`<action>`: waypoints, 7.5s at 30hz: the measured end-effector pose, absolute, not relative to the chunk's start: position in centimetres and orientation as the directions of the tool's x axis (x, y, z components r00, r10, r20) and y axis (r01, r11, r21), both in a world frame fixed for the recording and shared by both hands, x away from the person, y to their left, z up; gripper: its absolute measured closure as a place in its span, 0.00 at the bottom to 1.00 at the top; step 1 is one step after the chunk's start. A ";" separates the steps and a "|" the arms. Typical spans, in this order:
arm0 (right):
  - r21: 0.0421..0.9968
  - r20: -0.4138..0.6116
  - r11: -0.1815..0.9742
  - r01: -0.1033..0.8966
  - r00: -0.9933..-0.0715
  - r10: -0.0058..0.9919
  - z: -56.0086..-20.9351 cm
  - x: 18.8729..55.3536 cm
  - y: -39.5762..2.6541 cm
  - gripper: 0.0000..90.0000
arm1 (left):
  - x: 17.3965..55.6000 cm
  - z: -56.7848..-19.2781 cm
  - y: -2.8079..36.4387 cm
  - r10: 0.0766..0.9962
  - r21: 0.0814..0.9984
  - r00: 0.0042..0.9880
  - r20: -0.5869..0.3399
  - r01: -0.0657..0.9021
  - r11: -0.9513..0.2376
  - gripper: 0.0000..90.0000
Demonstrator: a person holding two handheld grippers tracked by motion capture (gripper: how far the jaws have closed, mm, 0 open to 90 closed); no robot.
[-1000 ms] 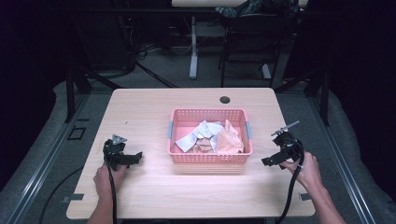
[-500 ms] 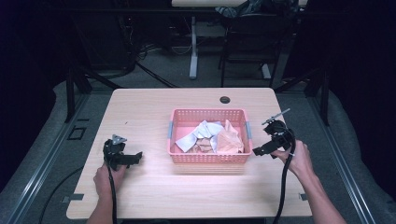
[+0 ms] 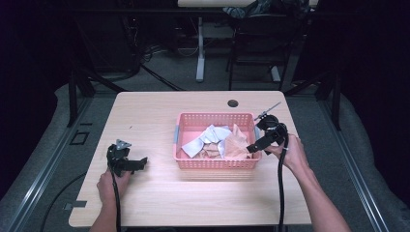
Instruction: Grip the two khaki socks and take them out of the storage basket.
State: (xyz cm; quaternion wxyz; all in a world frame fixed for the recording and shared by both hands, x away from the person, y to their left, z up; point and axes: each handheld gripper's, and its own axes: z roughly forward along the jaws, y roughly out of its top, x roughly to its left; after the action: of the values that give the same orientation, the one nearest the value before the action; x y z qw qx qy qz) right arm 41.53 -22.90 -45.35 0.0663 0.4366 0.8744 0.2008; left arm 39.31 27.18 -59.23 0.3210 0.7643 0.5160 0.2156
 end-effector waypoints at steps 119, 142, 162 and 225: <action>0.455 0.099 0.484 0.748 -0.582 0.807 -41.2 45.9 -18.4 0.96 | 39.3 -59.2 27.2 0.926 0.713 0.376 0.000 0.650 -0.264 0.00; 0.535 0.049 0.414 0.737 -0.516 0.855 -36.8 44.4 -23.5 0.96 | 39.3 -59.2 27.2 0.927 0.711 0.375 -0.002 0.652 -0.262 0.00; 0.525 0.052 0.294 0.799 -0.375 0.926 -38.4 43.1 -30.8 0.96 | 39.3 -59.2 27.2 0.928 0.712 0.372 -0.002 0.652 -0.260 0.00; 0.496 0.109 0.312 0.810 -0.415 0.903 -41.3 43.7 -27.4 0.02 | 39.3 -59.2 27.2 0.927 0.709 0.376 0.001 0.653 -0.266 0.00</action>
State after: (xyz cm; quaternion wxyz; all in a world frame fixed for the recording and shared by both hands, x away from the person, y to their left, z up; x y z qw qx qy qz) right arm 43.67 -27.35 -41.28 0.0948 0.5327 0.8044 0.2455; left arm 39.31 27.21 -59.17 0.3182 0.7661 0.5156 0.2147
